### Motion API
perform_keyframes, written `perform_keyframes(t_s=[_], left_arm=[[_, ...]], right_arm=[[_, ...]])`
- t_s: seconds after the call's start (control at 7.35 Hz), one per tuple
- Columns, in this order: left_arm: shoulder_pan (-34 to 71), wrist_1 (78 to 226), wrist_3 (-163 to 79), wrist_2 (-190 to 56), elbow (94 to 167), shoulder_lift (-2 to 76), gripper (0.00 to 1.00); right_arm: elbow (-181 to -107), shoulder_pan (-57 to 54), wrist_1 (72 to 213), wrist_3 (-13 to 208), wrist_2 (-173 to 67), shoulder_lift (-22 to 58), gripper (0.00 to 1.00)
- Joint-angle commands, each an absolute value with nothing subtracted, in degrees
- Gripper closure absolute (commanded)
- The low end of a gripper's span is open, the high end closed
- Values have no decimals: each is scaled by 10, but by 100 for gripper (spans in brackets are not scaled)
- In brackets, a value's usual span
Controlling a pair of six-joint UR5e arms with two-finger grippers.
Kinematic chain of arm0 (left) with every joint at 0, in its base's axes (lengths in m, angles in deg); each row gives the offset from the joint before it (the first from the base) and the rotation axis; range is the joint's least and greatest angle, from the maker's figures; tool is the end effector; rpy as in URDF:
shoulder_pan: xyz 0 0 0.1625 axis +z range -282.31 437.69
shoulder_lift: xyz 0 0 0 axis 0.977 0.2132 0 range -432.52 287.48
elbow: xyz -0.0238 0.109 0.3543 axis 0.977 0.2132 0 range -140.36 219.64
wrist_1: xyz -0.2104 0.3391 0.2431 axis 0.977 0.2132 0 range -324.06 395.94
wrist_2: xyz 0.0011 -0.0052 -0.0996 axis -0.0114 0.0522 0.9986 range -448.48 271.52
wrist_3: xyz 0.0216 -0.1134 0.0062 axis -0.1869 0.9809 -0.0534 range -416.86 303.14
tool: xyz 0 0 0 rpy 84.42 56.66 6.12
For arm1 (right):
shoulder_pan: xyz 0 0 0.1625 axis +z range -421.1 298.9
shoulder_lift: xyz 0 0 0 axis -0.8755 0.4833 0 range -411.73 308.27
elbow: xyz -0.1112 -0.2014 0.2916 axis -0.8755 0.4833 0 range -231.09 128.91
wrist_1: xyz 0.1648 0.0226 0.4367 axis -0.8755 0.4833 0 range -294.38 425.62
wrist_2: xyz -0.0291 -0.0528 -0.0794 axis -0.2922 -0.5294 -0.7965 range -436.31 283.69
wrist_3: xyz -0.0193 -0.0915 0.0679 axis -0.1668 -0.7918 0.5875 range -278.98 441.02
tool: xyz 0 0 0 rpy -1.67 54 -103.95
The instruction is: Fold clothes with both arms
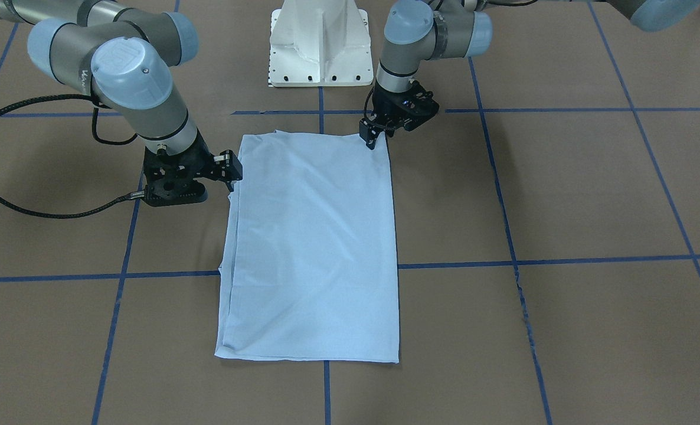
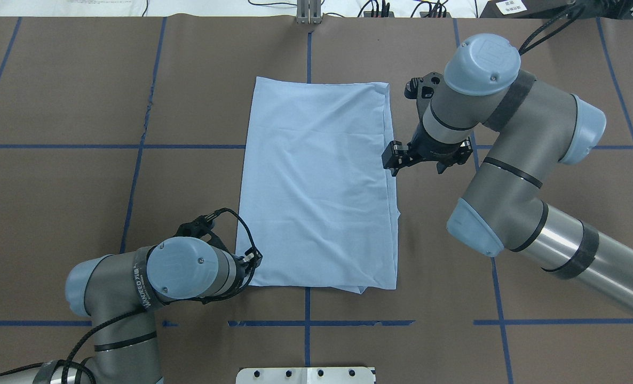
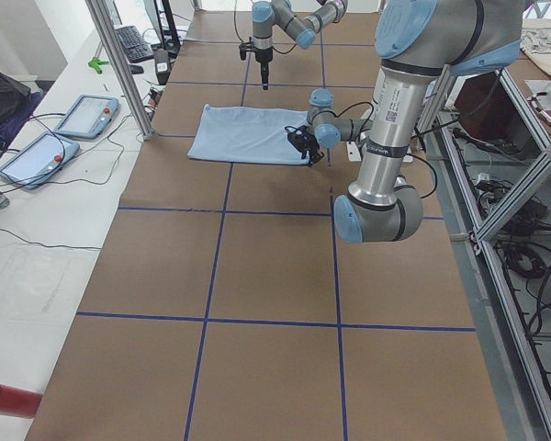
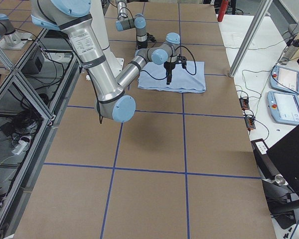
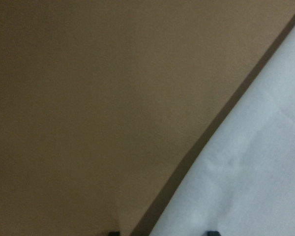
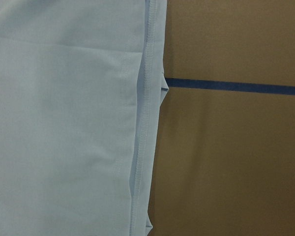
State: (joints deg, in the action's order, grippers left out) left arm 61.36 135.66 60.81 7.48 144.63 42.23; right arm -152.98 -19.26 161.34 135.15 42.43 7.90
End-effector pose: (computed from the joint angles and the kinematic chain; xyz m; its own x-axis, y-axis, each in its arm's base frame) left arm 0.5917 -0.2998 0.2125 0.4577 -0.6155 -0.6416 0.4703 0.7800 -0.4127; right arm -0.4396 -0.4980 0.2039 0.7028 -0.0604 0.7088 0.0498 0.9981 0.0357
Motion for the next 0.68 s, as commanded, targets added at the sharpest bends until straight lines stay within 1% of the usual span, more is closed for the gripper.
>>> perform_keyframes(t_s=[0.0,0.41,0.54], left_arm=[[613,1353,607,74,1453,423,99],[613,1353,605,76,1455,427,100],[613,1352,602,77,1472,420,100]], right_arm=[[-1529,-193,1613,1351,424,79,0],[-1530,-194,1613,1351,423,87,0],[-1531,-195,1613,1353,423,90,0]])
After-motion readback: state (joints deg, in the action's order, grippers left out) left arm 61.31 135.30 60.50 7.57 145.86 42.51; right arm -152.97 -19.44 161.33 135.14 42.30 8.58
